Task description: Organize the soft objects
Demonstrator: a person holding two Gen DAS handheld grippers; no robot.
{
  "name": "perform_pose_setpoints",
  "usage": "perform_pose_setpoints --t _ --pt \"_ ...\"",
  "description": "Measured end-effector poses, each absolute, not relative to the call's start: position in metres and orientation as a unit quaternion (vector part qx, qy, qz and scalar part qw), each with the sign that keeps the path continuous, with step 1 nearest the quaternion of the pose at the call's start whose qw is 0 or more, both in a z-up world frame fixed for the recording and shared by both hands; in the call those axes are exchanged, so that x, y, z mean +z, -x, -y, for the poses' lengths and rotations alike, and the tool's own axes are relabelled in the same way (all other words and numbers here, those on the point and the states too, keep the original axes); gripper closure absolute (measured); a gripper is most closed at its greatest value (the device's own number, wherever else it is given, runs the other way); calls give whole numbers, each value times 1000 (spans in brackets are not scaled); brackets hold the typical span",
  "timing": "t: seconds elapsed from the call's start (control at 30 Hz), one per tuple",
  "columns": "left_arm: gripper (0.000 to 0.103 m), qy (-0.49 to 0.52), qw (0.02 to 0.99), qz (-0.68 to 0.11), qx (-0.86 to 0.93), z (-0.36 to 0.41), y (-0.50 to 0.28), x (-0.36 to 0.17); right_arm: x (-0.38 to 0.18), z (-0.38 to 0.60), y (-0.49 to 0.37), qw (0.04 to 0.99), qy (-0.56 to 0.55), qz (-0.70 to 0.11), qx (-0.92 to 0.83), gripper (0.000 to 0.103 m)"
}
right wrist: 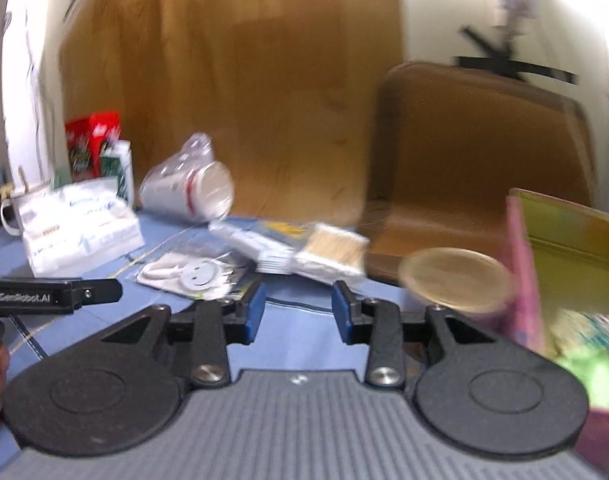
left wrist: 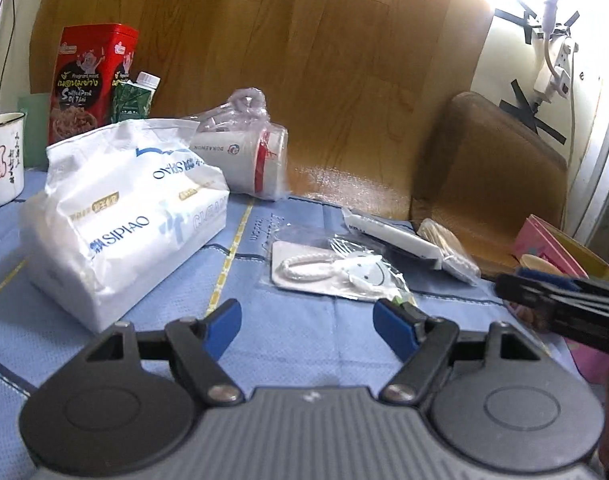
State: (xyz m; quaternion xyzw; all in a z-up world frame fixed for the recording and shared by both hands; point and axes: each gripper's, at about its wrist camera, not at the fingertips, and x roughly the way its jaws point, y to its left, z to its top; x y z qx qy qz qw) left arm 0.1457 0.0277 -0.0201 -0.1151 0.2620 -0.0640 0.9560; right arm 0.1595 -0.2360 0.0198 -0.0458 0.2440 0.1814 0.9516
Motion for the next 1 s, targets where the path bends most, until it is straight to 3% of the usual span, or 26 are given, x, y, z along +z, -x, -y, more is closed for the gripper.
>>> perform_pose_setpoints --t 0.27,0.37,0.63,0.8,0.93,1.0 --pt "28 135 949 -281 -55 -35 -152 -25 -18 155 -223 923 261 -237 157 65" --pt "28 138 947 -285 -54 -36 -154 -26 -26 151 -227 915 316 -214 132 81" --pt "28 130 946 -295 -43 -32 -155 -26 21 208 -157 949 135 -228 173 97" --pt "27 112 947 -301 -32 -27 -156 -26 28 241 -104 953 70 -228 187 96" --pt "26 96 947 -305 -24 -22 -157 -25 16 254 -86 960 56 -215 173 92" --pt "26 89 947 -306 -21 -21 -158 -26 6 259 -85 957 39 -228 174 78"
